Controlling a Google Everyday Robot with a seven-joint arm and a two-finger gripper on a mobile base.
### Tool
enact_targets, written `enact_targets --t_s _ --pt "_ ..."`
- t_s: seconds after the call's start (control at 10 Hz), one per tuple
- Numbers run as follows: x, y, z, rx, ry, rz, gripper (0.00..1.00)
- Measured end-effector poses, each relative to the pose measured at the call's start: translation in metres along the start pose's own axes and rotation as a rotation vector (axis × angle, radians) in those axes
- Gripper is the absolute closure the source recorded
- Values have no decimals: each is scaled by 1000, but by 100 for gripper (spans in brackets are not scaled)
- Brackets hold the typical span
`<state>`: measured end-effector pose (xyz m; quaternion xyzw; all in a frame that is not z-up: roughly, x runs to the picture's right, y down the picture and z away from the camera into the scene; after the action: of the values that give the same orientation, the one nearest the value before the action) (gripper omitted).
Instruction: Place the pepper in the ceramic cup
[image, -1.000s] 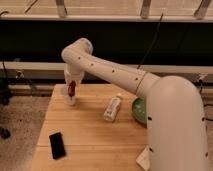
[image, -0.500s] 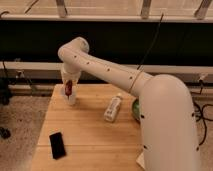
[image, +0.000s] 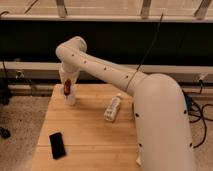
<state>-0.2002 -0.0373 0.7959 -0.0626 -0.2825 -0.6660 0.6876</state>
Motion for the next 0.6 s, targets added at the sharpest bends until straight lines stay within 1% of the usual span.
enact_targets --t_s 0.6 --pt "6 -1 4 1 -14 -7 100"
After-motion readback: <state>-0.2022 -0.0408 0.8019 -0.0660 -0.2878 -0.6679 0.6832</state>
